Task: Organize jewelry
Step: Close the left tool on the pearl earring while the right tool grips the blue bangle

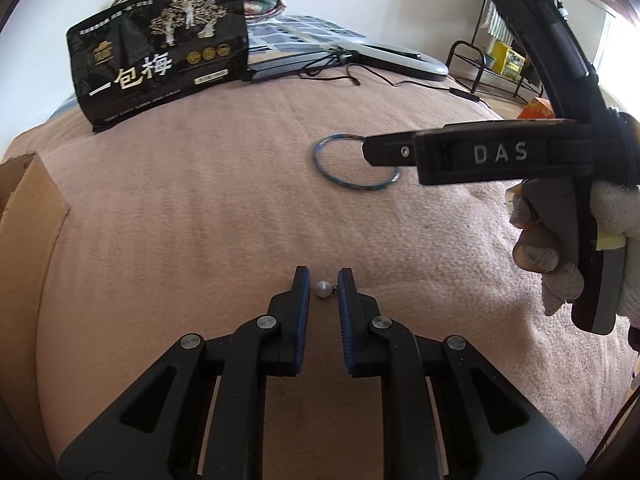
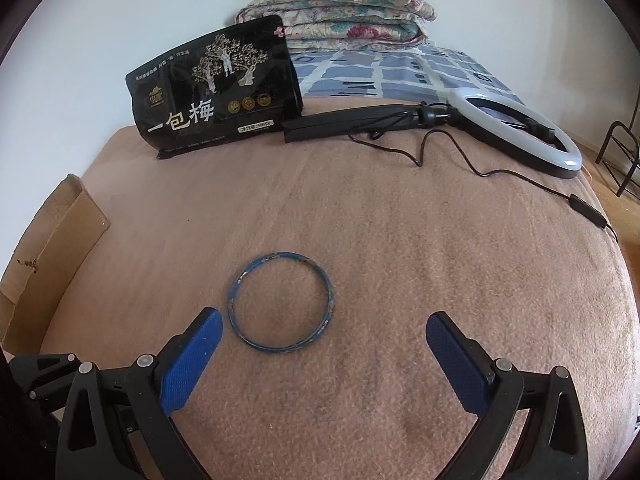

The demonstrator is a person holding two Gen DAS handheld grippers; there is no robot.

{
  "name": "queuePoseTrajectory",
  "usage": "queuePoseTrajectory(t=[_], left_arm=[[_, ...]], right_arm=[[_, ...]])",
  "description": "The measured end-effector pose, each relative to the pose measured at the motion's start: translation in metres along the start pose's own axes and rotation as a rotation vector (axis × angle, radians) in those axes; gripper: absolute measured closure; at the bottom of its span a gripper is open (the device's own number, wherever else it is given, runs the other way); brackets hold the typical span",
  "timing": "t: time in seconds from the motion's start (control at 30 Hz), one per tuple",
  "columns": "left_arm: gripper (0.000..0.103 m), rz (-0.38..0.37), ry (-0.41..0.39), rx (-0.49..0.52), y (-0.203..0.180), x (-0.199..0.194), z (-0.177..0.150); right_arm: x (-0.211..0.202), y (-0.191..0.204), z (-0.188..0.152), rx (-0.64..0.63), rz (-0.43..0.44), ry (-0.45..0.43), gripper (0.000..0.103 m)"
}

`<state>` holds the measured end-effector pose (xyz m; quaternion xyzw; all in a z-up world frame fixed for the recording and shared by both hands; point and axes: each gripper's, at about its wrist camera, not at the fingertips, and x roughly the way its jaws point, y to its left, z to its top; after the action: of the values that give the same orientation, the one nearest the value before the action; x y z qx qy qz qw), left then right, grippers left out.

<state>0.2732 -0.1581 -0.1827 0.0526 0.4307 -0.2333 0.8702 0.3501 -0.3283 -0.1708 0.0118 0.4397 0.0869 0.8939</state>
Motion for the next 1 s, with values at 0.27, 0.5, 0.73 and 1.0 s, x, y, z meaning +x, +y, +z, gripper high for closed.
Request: queuePoseTrajectory(t=[0.27, 0.5, 0.73, 1.0], left_arm=[[0.090, 0.021, -0.009, -0.045, 0.022, -0.008, -0.004], [0.090, 0.016, -0.018, -0.071, 0.031, -0.012, -0.005], [0.090, 0.019, -0.020, -0.084, 0.033, -0.015, -0.007], [0.090, 0.016, -0.032, -0.103, 0.037, -0.023, -0.009]], right_arm=[[0.028, 0.021, 0.004, -0.033, 0.002, 0.052, 0.000], [0.037, 0.028, 0.004, -0.068, -0.041, 0.088, 0.004], [0.032, 0.030, 0.006, -0.097, -0.040, 0.096, 0.030], [0.015, 0.031, -0.012, -0.097, -0.024, 0.097, 0.030]])
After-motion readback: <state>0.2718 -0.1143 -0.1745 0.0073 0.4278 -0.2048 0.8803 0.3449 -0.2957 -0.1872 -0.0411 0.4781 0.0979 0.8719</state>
